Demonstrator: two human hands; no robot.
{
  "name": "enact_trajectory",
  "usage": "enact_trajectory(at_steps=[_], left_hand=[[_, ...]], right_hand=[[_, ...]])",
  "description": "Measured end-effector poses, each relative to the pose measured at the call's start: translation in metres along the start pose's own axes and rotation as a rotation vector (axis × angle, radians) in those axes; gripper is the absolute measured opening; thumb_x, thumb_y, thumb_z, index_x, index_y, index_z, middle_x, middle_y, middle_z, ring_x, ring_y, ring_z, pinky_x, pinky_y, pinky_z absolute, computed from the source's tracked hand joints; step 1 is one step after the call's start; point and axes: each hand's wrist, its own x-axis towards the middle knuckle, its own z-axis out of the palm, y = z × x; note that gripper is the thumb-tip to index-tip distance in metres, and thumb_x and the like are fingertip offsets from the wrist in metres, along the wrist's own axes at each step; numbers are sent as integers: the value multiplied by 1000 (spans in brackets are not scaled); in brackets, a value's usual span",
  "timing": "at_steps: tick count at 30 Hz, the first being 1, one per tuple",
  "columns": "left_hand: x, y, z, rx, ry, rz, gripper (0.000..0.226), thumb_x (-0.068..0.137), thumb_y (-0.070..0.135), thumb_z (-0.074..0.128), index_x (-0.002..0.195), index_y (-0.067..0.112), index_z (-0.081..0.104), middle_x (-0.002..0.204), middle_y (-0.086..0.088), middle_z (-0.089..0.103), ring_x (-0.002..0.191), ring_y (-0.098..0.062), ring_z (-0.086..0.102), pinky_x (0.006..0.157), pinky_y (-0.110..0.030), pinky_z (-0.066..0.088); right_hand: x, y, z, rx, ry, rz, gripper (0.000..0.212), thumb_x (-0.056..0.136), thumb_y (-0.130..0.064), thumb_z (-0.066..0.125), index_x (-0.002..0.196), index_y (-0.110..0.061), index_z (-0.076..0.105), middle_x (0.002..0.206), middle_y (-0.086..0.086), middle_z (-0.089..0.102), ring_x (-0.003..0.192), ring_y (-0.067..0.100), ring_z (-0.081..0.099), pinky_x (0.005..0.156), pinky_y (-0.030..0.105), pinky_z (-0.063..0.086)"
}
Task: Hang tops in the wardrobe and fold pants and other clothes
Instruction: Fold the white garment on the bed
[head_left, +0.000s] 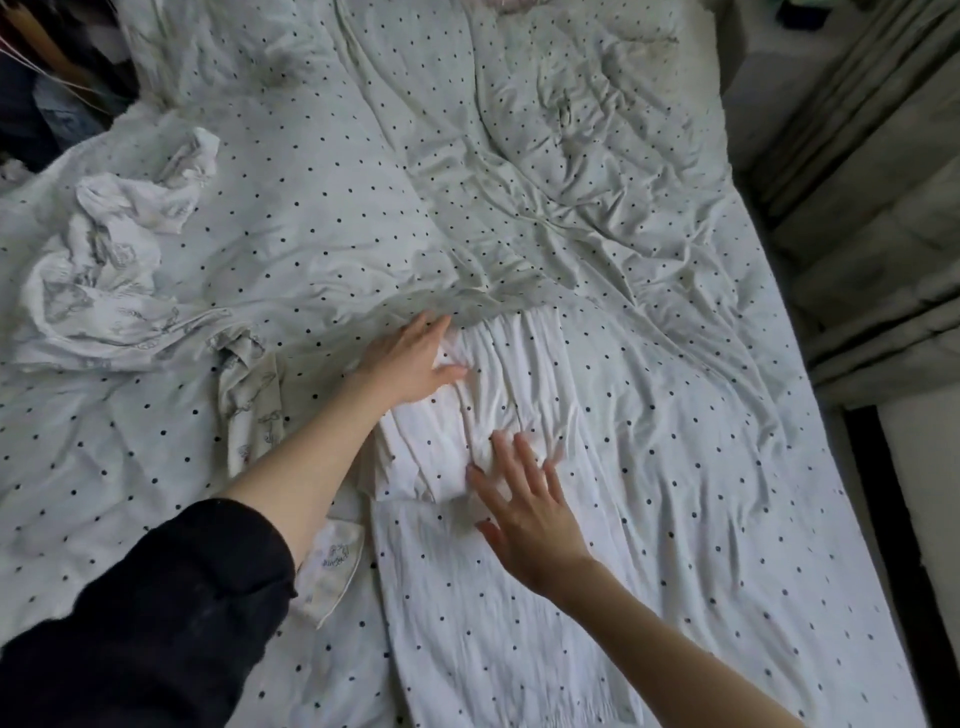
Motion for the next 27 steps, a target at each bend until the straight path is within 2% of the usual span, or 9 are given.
enact_trajectory(at_steps=[3, 5, 8, 12, 15, 18, 23, 25, 27], left_hand=[[16, -3, -1, -318, -181, -139, 86, 77, 49, 70, 143, 10, 32, 148, -8, 36, 132, -24, 39, 105, -30, 34], [17, -3, -2, -302, -114, -172, 78, 72, 47, 76, 135, 11, 45, 139, -7, 48, 123, -26, 47, 98, -33, 40], [9, 7, -9, -96, 133, -113, 60, 76, 46, 73, 124, 14, 54, 123, -8, 60, 111, -29, 56, 76, -30, 38], [-6, 23, -39, 56, 566, 41, 42, 83, 37, 68, 113, 8, 60, 108, -11, 65, 98, -32, 60, 74, -35, 34], [-26, 34, -42, 155, 817, 174, 33, 75, 16, 73, 106, 8, 63, 95, -10, 65, 88, -31, 60, 74, -38, 39], [-57, 45, -10, 125, 667, 241, 45, 69, -1, 69, 111, 11, 62, 100, -8, 65, 93, -26, 60, 79, -37, 39], [-106, 54, 56, 114, 313, 262, 41, 78, 21, 70, 118, 18, 59, 111, 1, 60, 105, -20, 55, 90, -32, 36], [-114, 57, 64, 124, 231, 234, 29, 87, 37, 57, 111, 22, 61, 110, 6, 60, 105, -16, 55, 88, -28, 37], [-118, 59, 63, 24, 216, 201, 24, 93, 35, 48, 97, 19, 65, 99, 6, 65, 89, -14, 61, 73, -21, 44]], right_hand=[[4, 4, 5, 11, -12, -3, 55, 99, -36, 39, 149, -29, 15, 156, 7, -21, 134, 30, -34, 115, 48, -9], [8, 4, 4, 8, -46, 0, 56, 99, -34, 40, 148, -30, 13, 156, 6, -23, 134, 29, -35, 115, 48, -8], [16, 2, -3, 41, -61, 16, 59, 98, -30, 43, 148, -29, 12, 156, 6, -22, 141, 30, -25, 119, 48, 4], [45, 11, -37, 169, 44, 13, 58, 98, -26, 43, 149, -29, 15, 159, 0, -12, 146, 23, -11, 109, 42, 32], [59, 15, -64, 469, 239, 115, 44, 98, -16, 43, 141, -21, 42, 156, 0, 23, 143, 17, 20, 98, 33, 41], [34, 21, -68, 548, 492, 264, 29, 95, -5, 46, 117, -7, 64, 120, 11, 64, 110, 26, 60, 91, 32, 44], [-33, 23, -45, 260, 655, 159, 20, 85, -10, 49, 80, -7, 68, 75, 5, 66, 68, 27, 62, 64, 37, 49], [-41, 19, -41, 189, 695, 158, 22, 85, -18, 47, 78, -9, 66, 74, 3, 62, 66, 26, 58, 64, 35, 41], [-38, 17, -40, 105, 684, 139, 22, 86, -23, 52, 91, -10, 69, 88, 6, 65, 75, 27, 59, 67, 36, 41]])
